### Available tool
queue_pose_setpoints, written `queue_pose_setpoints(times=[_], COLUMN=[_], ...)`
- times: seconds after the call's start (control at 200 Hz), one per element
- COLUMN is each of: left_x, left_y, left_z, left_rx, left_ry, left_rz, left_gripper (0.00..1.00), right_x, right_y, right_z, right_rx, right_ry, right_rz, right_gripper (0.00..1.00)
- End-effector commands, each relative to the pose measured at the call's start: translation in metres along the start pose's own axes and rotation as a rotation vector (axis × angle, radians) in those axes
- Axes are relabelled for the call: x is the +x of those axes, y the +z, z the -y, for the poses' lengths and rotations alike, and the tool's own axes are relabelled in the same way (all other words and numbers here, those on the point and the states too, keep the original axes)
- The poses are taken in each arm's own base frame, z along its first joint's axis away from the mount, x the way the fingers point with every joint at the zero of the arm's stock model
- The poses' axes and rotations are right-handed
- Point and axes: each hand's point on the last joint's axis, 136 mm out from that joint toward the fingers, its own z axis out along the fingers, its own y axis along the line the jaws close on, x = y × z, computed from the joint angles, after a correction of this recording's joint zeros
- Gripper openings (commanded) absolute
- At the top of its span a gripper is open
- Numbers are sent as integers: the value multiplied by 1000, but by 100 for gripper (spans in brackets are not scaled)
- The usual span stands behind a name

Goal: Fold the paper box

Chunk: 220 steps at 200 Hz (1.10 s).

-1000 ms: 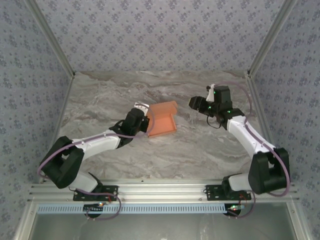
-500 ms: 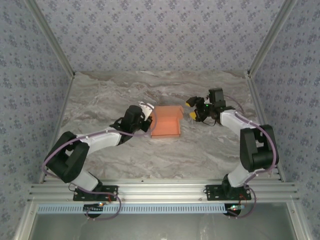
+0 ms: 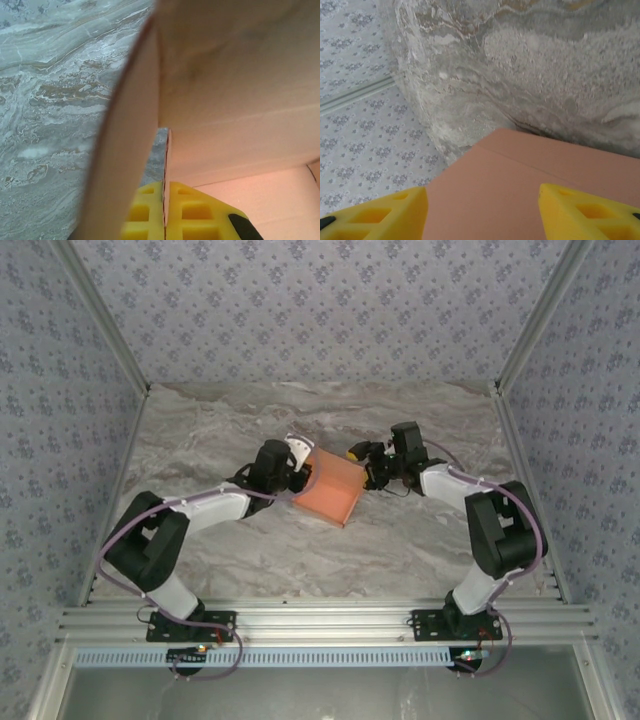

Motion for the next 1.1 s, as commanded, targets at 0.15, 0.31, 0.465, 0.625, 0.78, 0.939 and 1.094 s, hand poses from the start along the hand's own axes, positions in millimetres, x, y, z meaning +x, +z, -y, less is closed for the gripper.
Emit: queue_pose_setpoints(times=[0.15,0.31,0.465,0.625,0.78,0.939,1.094], left_x=[1,6,7,10,11,15,25], left_y=[5,5,5,5,5,8,9], left_z=[1,-1,-2,-1,0,4,9], left_rx=[-45,-62,-78,-81,-79,-71,-55], left_ry=[-57,-73,-77,-72,-73,-73,-61], left_rz=[-2,-5,4,0,0,3,27], left_gripper=[2,2,2,2,2,2,3], right_x=[7,20,26,31,31,31,38], right_y=[-17,-31,-38,-38,-35,-25,-12], right_z=[8,25,34,40,36,31,27], right_rx=[-2,90,94,92,71,31,17], right_ry=[49,102,132,166,166,200,227], right_rz=[61,41,37,31,27,27,12], right_gripper=[67,71,74,78,75,71,72])
